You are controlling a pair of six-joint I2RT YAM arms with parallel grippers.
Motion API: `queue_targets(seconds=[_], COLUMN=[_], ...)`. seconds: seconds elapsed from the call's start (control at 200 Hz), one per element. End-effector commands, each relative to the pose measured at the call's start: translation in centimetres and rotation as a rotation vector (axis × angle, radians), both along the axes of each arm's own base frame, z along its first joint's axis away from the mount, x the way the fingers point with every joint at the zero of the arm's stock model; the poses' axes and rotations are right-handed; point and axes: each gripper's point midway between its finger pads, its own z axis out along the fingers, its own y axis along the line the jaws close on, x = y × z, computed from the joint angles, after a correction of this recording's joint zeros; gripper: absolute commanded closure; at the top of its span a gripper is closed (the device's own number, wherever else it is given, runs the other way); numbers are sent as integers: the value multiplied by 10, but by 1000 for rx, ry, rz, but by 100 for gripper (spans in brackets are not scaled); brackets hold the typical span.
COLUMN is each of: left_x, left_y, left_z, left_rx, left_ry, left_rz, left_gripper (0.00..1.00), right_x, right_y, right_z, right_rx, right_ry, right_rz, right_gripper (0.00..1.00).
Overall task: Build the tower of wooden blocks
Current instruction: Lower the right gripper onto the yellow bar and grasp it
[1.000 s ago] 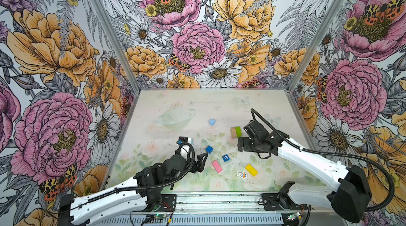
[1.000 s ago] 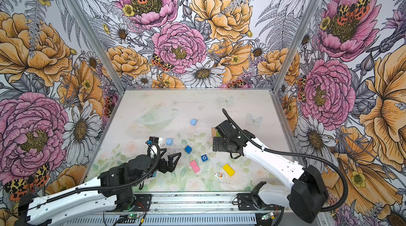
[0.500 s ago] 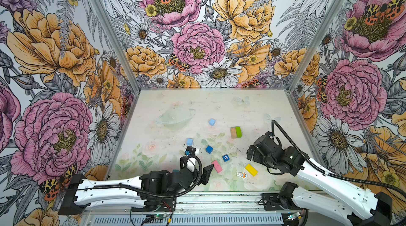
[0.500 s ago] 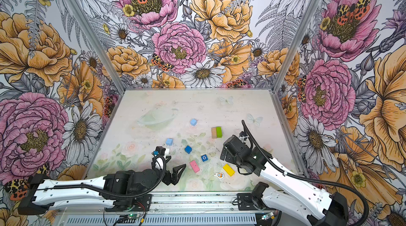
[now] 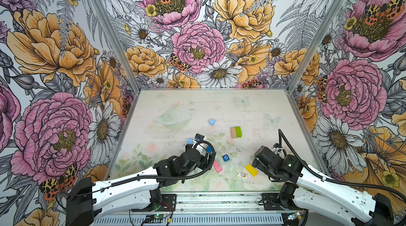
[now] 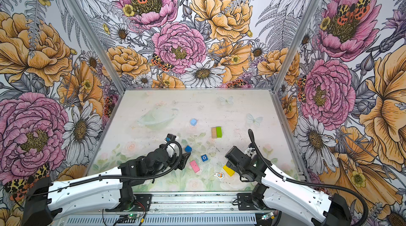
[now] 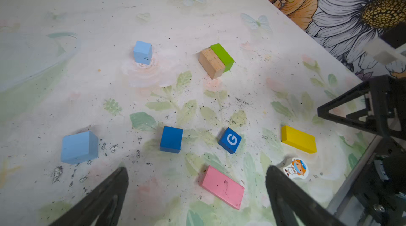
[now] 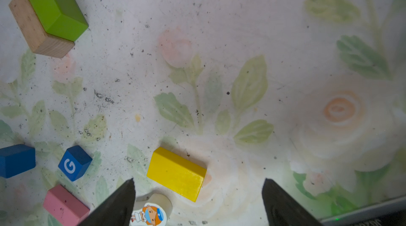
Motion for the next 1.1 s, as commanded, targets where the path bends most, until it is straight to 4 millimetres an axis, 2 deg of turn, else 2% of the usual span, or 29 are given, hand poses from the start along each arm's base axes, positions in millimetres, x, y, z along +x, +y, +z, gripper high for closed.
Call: queue_targets(seconds=[0.0,0.3,0.671,1.091], left_x=[1,1,-3,-8], left_y=[-20,-12,19,33], left_z=[17,12,18,13], left_rx=[-28,-47,-100,-118], left_ry=[-48,-50,-65,-57], left_rz=[-90,-95,-50,-32], left_gripper=[1,1,1,1], right_x=[1,6,12,8], right_y=[0,23,52,55], right_z=[-2,-11,-23,-38], right_rx=[-1,-45,13,-4], right_ry=[5,60,88,132], right_rz=[-60,-49,-49,-57], right_gripper=[10,10,7,7])
